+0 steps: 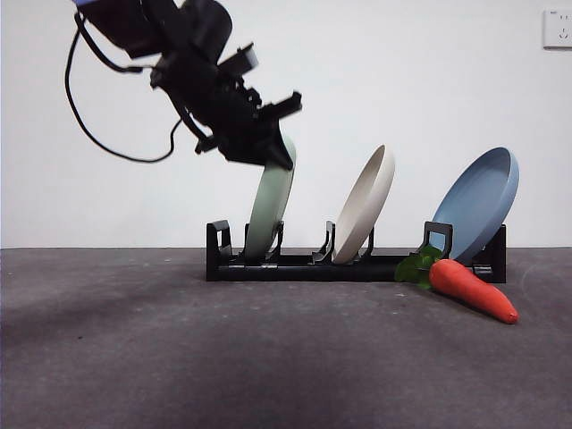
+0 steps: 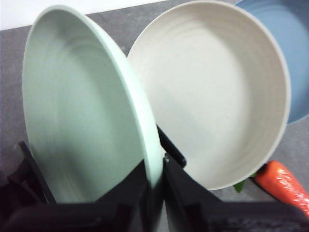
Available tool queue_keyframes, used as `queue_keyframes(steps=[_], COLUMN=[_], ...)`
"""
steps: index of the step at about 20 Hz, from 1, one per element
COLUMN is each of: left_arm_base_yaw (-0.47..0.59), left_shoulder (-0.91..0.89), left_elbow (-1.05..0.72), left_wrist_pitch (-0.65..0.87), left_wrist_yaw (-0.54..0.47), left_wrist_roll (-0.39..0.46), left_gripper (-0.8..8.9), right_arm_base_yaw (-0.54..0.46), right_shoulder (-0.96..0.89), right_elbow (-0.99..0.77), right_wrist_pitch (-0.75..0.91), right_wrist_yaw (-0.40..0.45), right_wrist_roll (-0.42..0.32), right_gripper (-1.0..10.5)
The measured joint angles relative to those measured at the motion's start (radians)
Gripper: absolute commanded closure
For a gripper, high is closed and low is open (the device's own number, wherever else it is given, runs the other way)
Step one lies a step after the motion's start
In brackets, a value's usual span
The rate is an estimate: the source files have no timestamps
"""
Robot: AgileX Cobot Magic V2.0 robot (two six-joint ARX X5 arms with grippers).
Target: Take the green plate from the plate rack,put the plate on the table,take the carrot from the table,put the carrot in the plate
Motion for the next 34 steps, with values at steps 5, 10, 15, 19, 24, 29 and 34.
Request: queue_keyframes(steps=[5,10,15,19,24,29,34], left_arm_base_yaw=[-0.007,-0.053,-0.27,-0.453,-0.596,-0.68,-0.705], left_shoulder=[-0.172,-0.379,-0.469,-0.455,-0.446,-0.352,-0.218], left_elbow=[0.0,0.0,0.0,-0.068,-0.326,-0.508,-0.524], left_wrist_pitch=[-0.036,-0.357,-0.682,-0.74,-0.572,-0.393,-0.29], left_wrist_yaw=[0.029,-0.058,-0.381,-0.575,-0.742,-0.824,-0.941], left_wrist_roll=[-0.006,0.084,0.269,0.325,0.375,0.467,0.477], left_gripper=[8.2,8.19,8.19,8.19,8.19,8.19,8.19], right_arm_base_yaw=[0.0,0.0,0.0,0.0,0.0,0.0,0.0], right_shoulder=[0.0,0.0,0.0,0.0,0.0,0.0,0.0], right_elbow=[0.0,0.0,0.0,0.0,0.0,0.0,0.0], right_wrist_pitch=[0.0,0.0,0.003,0.01,0.019,0.021,0.022], right_wrist_yaw=[0.0,0.0,0.0,0.0,0.0,0.0,0.0], right_wrist_roll=[0.0,0.0,0.0,0.0,0.001,0.006,0.008], right_gripper=[3.2,3.2,3.2,3.2,3.2,3.2,3.2])
